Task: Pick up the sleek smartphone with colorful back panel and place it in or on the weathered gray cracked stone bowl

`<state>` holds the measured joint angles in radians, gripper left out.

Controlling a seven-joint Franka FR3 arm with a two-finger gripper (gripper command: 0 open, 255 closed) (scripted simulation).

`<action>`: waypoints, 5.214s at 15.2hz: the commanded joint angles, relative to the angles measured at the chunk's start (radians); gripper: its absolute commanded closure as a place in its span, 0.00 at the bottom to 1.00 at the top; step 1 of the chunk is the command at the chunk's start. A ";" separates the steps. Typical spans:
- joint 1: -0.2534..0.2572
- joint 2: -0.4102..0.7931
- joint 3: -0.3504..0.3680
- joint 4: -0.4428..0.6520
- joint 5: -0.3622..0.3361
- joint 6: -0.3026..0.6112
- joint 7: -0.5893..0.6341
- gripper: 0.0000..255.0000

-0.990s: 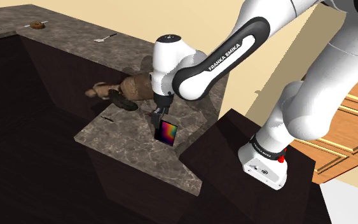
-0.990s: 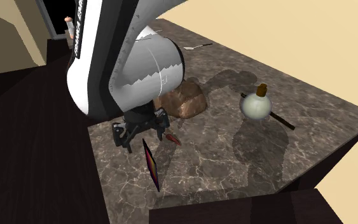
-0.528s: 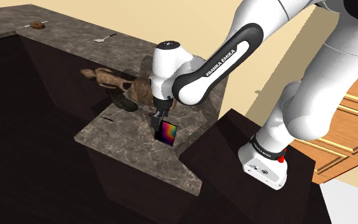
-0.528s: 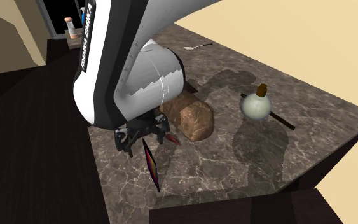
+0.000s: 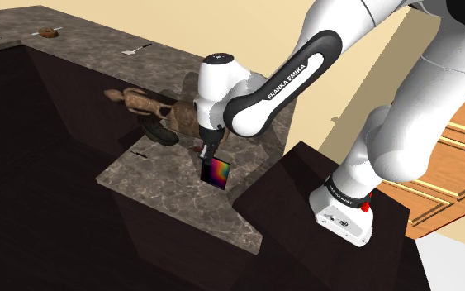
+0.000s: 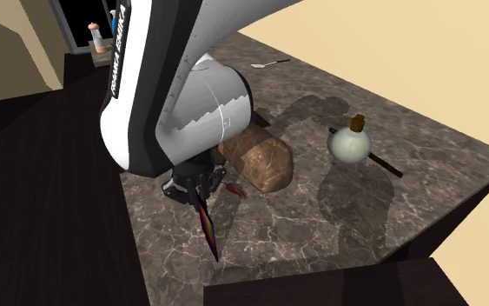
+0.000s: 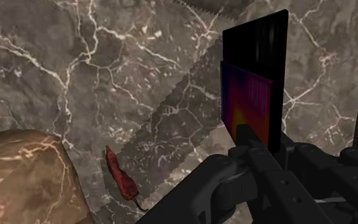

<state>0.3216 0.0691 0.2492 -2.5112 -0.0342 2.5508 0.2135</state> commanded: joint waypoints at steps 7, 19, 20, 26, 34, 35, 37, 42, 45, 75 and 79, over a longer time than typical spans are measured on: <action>-0.001 -0.026 0.002 0.003 0.012 -0.028 -0.009 1.00; 0.002 -0.166 0.002 0.042 0.065 -0.203 -0.048 1.00; 0.002 -0.176 0.001 0.047 0.068 -0.218 -0.050 1.00; 0.004 -0.232 -0.003 0.080 0.082 -0.306 -0.062 1.00; -0.029 -0.093 -0.030 0.297 0.036 -0.388 -0.089 1.00; -0.034 -0.062 -0.035 0.341 0.028 -0.401 -0.094 1.00; -0.042 0.001 -0.044 0.432 0.012 -0.430 -0.103 1.00; -0.055 0.166 -0.063 0.682 -0.020 -0.518 -0.127 1.00; -0.058 0.274 -0.074 0.855 -0.036 -0.584 -0.142 1.00; -0.041 0.809 -0.114 1.500 -0.082 -0.695 -0.196 1.00; -0.042 0.822 -0.115 1.475 -0.084 -0.657 -0.195 1.00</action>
<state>0.2778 0.8835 0.1349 -1.0356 -0.1175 1.8873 0.0174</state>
